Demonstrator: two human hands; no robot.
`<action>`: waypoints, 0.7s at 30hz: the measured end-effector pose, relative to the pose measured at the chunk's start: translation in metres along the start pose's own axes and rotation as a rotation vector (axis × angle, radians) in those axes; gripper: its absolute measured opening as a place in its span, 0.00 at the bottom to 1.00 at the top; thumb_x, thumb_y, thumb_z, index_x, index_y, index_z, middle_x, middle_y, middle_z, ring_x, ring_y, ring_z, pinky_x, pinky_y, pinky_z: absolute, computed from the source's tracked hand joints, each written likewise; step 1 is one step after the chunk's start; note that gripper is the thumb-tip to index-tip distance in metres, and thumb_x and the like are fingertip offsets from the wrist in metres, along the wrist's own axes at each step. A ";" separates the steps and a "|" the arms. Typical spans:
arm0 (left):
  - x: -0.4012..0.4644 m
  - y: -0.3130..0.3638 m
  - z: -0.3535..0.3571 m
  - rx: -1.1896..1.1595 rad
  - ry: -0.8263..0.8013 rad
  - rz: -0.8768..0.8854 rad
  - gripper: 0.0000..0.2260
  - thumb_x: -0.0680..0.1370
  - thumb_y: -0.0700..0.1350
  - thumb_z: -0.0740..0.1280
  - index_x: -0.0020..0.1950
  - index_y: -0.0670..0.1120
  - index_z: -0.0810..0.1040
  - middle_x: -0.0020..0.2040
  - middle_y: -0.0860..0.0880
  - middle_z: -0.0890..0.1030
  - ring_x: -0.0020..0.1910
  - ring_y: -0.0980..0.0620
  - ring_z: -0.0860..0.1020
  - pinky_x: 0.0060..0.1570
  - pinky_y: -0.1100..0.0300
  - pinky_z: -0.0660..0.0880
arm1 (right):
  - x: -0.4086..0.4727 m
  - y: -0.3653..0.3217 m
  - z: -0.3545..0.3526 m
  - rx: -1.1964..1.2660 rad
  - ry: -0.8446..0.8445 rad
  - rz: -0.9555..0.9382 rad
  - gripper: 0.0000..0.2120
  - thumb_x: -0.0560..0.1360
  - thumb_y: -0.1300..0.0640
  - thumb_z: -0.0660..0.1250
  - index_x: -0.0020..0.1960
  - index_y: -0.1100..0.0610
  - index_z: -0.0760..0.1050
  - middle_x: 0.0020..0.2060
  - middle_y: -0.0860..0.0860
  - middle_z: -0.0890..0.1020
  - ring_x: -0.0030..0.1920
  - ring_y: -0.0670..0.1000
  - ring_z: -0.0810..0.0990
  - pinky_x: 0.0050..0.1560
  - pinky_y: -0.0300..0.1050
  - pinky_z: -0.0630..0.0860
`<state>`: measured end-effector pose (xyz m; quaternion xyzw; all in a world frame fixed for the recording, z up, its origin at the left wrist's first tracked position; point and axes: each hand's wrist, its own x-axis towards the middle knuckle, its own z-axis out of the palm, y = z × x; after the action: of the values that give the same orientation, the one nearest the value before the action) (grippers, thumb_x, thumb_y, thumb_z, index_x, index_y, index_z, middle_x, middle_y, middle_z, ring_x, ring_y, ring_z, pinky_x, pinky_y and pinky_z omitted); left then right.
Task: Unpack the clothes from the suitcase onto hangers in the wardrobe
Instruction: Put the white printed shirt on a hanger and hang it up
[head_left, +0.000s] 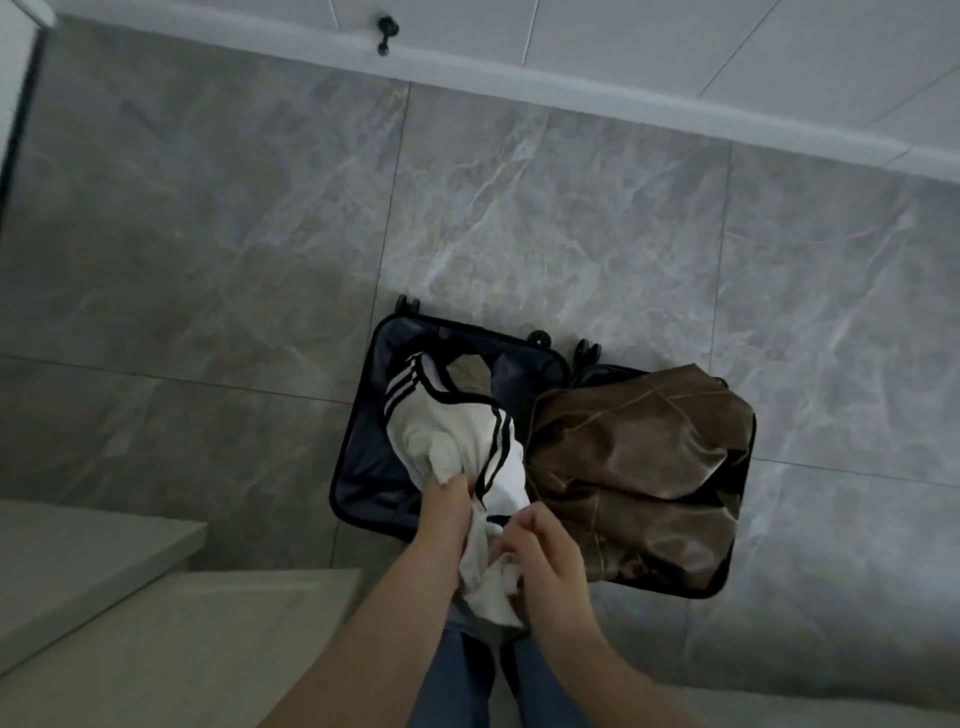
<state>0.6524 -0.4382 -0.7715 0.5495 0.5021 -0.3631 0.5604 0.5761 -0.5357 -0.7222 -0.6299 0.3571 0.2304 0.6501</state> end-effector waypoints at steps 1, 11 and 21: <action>-0.019 0.000 -0.002 0.013 0.001 0.044 0.09 0.79 0.35 0.58 0.56 0.41 0.75 0.45 0.42 0.78 0.44 0.45 0.77 0.41 0.57 0.74 | -0.005 -0.003 -0.006 -0.020 0.051 0.023 0.08 0.79 0.59 0.65 0.40 0.56 0.71 0.32 0.53 0.77 0.33 0.53 0.74 0.36 0.47 0.72; -0.186 -0.011 -0.014 0.205 -0.112 0.388 0.11 0.75 0.34 0.60 0.33 0.43 0.69 0.30 0.44 0.68 0.32 0.49 0.66 0.29 0.62 0.65 | -0.030 -0.091 -0.068 0.464 0.086 0.374 0.31 0.70 0.43 0.76 0.68 0.55 0.74 0.59 0.58 0.82 0.59 0.61 0.82 0.64 0.62 0.75; -0.294 -0.018 0.007 0.577 0.131 0.937 0.07 0.75 0.41 0.70 0.52 0.47 0.80 0.45 0.46 0.81 0.41 0.47 0.79 0.33 0.65 0.73 | -0.146 -0.165 -0.112 0.467 0.153 0.097 0.10 0.77 0.58 0.70 0.57 0.59 0.79 0.48 0.58 0.87 0.48 0.59 0.86 0.48 0.55 0.84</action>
<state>0.5678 -0.4903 -0.4937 0.8667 0.1179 -0.1626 0.4565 0.5873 -0.6404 -0.4988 -0.4602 0.4787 0.1241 0.7373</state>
